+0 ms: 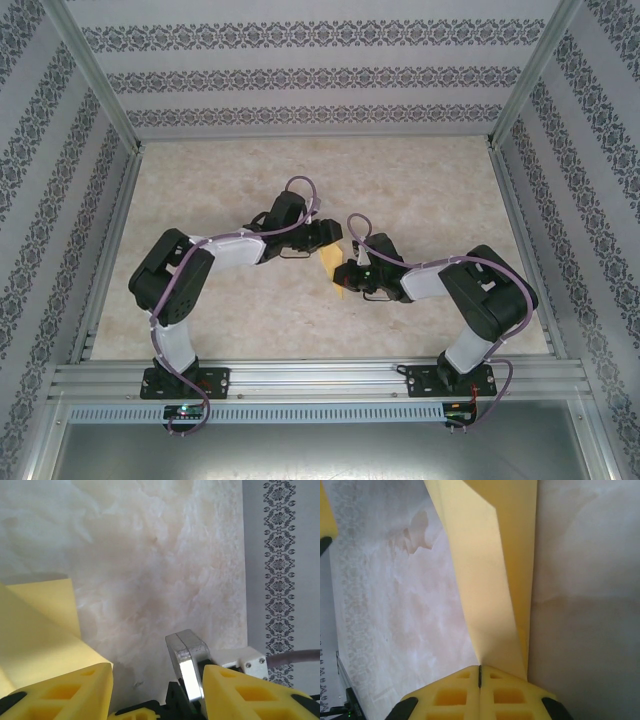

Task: Fold a paper plane with a square sheet of paper (pick it up from the middle)
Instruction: Fold the wing for the fifth time at the center of the table.

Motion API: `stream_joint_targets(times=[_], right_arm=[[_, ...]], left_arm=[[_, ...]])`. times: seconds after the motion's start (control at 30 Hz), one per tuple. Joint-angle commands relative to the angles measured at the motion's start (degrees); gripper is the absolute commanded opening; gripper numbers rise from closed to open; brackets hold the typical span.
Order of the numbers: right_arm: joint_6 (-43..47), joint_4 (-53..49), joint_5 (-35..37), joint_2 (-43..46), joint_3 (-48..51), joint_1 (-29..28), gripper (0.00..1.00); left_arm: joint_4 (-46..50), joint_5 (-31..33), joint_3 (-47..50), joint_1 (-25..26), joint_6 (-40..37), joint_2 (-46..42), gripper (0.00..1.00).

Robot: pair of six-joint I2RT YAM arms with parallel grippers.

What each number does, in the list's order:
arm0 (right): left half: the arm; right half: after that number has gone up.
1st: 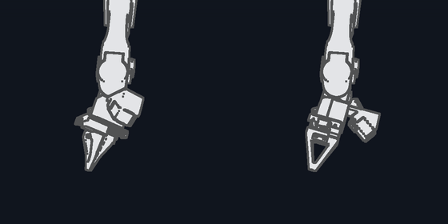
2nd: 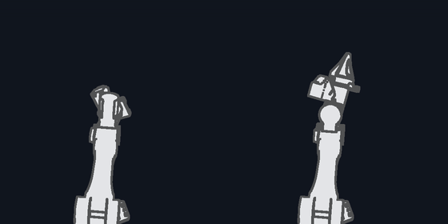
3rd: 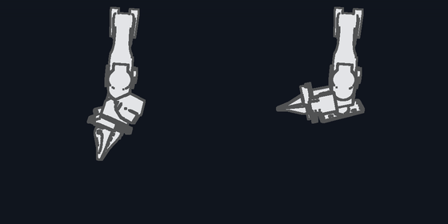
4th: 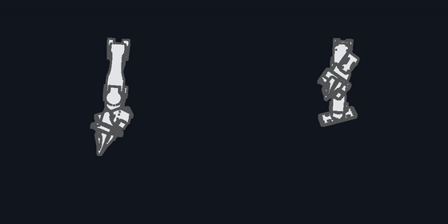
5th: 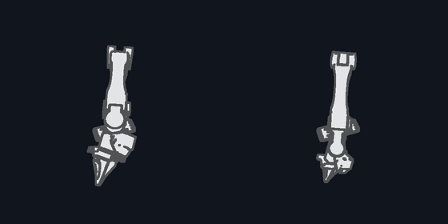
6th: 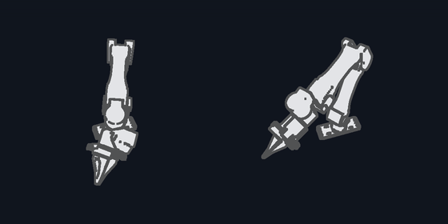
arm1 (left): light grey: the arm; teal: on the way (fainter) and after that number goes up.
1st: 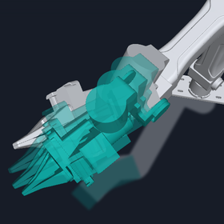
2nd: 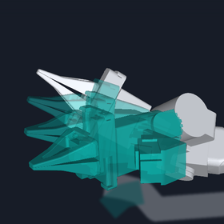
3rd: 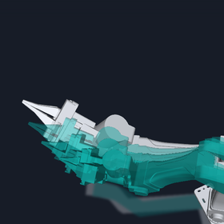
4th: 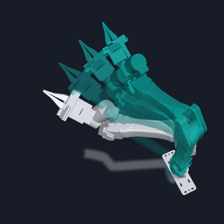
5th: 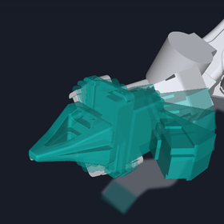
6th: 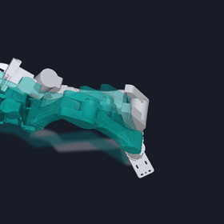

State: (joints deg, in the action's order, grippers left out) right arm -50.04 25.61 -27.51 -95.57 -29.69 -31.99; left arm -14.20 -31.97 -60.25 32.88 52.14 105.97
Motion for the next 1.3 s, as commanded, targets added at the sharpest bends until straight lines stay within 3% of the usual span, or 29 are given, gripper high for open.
stream_joint_targets(times=[0.0,0.47,0.83,1.27], right_arm=[[-0.4,-3.5,1.3,-1.2,2.4,0.2,0.05],[-0.6,-3.1,1.6,-1.7,2.3,0.0,0.05],[-0.1,-3.8,1.4,-2.1,2.2,0.0,0.05],[0.1,-5.4,1.7,-2.8,1.7,0.0,0.01]], left_arm=[[-1.5,-1.0,-2.1,0.1,1.1,2.7,0.52],[4.4,-1.6,-9.1,2.8,0.2,10.1,0.53],[8.8,6.7,-5.4,1.1,-0.9,11.6,0.5],[9.1,8.2,-1.4,-1.7,-1.3,9.8,0.49]])
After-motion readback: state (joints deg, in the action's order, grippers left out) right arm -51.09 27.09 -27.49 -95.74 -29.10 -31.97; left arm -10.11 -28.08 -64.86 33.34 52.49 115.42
